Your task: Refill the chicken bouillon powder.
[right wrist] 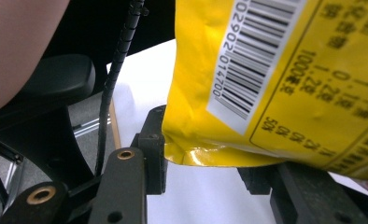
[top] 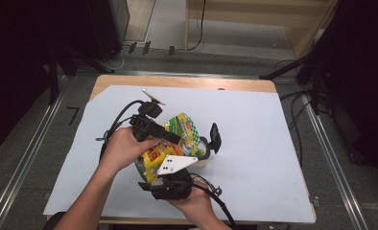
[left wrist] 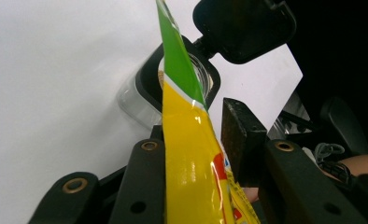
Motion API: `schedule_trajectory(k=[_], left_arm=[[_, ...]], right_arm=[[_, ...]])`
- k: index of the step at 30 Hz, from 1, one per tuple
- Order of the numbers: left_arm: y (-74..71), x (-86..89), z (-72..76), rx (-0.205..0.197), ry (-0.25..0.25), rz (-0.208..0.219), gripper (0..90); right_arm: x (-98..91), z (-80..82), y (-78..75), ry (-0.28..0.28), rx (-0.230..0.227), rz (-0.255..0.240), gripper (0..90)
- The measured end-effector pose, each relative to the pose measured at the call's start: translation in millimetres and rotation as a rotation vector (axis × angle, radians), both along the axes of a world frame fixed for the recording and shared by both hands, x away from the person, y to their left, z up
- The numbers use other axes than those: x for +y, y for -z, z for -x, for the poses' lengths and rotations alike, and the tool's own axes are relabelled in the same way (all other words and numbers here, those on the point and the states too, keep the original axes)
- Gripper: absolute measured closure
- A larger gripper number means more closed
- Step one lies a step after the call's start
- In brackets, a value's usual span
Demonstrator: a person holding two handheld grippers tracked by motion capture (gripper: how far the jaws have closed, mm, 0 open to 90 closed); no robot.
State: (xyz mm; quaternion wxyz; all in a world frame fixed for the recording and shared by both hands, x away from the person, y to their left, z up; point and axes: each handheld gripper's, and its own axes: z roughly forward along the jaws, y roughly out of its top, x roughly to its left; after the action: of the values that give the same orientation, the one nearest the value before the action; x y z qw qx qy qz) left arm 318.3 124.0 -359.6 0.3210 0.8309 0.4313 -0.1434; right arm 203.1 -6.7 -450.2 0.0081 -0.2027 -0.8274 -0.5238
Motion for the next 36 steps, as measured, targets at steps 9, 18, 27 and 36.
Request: schedule_trajectory(k=[9, 18, 27, 36], left_arm=[[-4.2, -3.7, -0.4, -0.01, 0.022, -0.042, 73.0], [-7.2, -0.9, -0.8, -0.039, 0.004, -0.05, 75.6], [-11.1, -0.2, 0.9, -0.072, -0.01, -0.088, 79.6], [-13.8, 0.6, 2.1, -0.105, -0.013, -0.08, 78.6]], right_arm=[[-0.4, 0.3, -1.0, 0.003, -0.002, -0.01, 60.8], [1.2, -3.0, -2.1, -0.003, -0.014, -0.007, 60.8], [6.6, -7.1, -1.3, -0.021, -0.009, 0.011, 61.0], [9.4, -8.7, -2.6, -0.02, -0.009, 0.008, 61.8]])
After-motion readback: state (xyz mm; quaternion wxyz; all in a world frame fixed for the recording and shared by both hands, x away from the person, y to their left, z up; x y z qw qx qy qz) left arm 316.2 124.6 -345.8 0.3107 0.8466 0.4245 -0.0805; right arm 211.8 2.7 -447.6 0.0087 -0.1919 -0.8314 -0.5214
